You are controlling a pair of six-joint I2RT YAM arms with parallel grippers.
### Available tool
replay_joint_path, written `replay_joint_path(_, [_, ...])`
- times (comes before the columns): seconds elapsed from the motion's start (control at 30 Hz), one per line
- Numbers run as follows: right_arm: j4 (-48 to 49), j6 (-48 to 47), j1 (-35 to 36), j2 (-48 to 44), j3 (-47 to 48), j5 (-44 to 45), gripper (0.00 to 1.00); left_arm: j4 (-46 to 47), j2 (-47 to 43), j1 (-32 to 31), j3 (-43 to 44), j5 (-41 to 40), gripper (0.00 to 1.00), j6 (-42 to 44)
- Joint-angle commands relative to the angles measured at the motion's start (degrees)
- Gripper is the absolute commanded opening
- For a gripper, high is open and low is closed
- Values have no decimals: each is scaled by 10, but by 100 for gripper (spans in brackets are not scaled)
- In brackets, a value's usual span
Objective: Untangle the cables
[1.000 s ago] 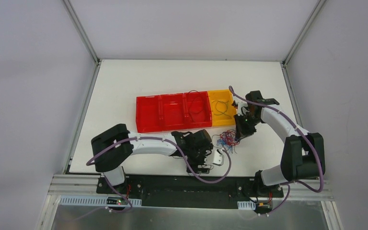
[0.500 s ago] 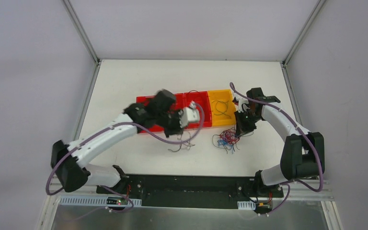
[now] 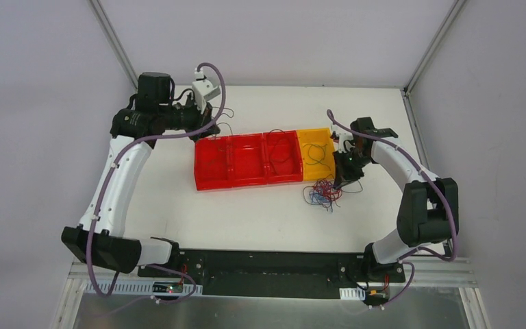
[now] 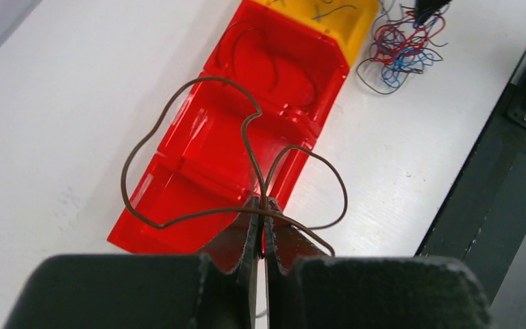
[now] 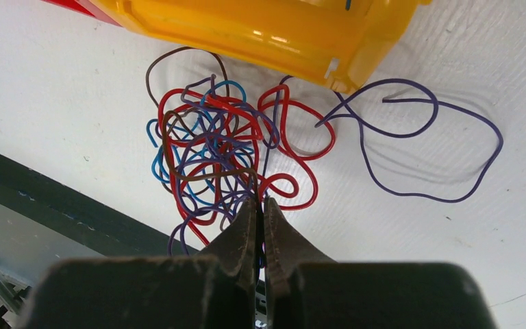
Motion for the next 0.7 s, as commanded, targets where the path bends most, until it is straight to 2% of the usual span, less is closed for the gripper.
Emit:
replay_joint_path(0.0, [-23, 7, -3, 14, 33, -14, 0, -13, 28, 45, 25, 34, 0, -2])
replay_joint_path(0.33, [-28, 7, -2, 26, 50, -15, 0, 55, 77, 92, -32, 8, 0, -5])
replay_joint_path(0.47, [-34, 2, -2, 30, 58, -12, 0, 86, 80, 104, -92, -21, 0, 0])
replay_joint_path(0.67, [-39, -2, -2, 29, 56, -8, 0, 132, 58, 128, -176, -69, 0, -37])
